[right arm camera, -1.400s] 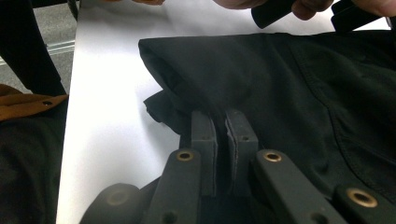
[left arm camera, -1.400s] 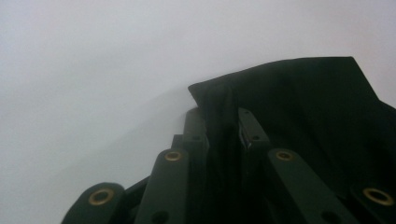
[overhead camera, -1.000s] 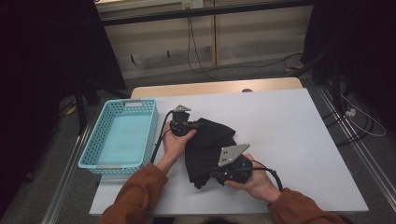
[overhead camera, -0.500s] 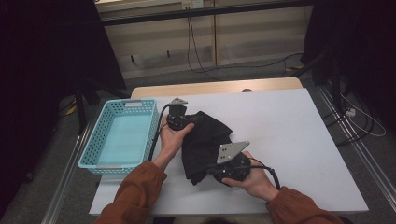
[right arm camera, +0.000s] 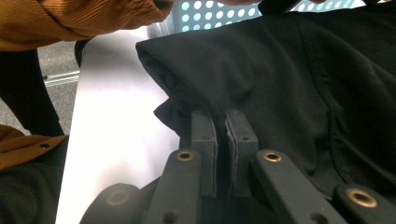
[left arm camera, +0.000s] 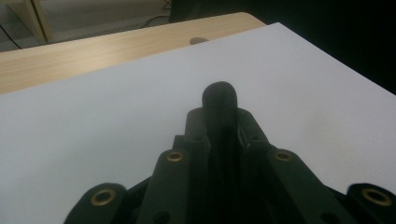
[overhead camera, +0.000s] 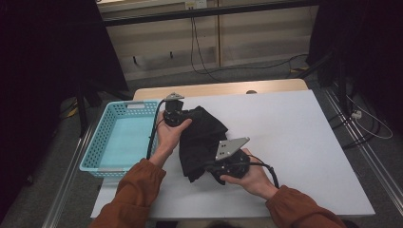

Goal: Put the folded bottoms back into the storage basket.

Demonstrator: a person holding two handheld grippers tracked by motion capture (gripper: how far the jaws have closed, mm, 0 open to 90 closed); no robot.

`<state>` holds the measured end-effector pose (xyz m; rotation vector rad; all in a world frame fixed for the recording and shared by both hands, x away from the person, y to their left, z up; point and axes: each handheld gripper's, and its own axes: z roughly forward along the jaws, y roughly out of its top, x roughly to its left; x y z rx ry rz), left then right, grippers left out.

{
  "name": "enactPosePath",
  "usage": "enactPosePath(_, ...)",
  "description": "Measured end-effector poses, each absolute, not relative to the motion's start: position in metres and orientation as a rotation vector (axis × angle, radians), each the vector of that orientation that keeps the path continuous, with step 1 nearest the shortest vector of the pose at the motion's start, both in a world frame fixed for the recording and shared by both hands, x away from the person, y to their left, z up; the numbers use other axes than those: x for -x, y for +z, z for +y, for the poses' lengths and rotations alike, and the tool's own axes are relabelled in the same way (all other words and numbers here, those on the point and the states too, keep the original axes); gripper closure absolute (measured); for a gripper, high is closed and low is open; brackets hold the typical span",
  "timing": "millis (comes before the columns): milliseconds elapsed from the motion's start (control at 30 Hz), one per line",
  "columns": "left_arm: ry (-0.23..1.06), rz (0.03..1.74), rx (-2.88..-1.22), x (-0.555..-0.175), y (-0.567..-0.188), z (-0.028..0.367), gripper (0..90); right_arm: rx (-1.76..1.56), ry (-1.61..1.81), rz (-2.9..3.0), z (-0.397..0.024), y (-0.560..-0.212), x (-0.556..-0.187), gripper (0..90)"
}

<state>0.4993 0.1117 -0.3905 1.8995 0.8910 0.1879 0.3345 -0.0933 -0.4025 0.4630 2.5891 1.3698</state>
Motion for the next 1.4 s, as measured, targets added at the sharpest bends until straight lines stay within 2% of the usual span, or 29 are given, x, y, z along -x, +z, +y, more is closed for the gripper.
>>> enactPosePath(1400, 0.284, 0.888, -1.823, -0.499, -0.344, 0.169, 78.4, -0.334, 1.482, 2.516, -0.038, -0.376, -0.346, 84.5)
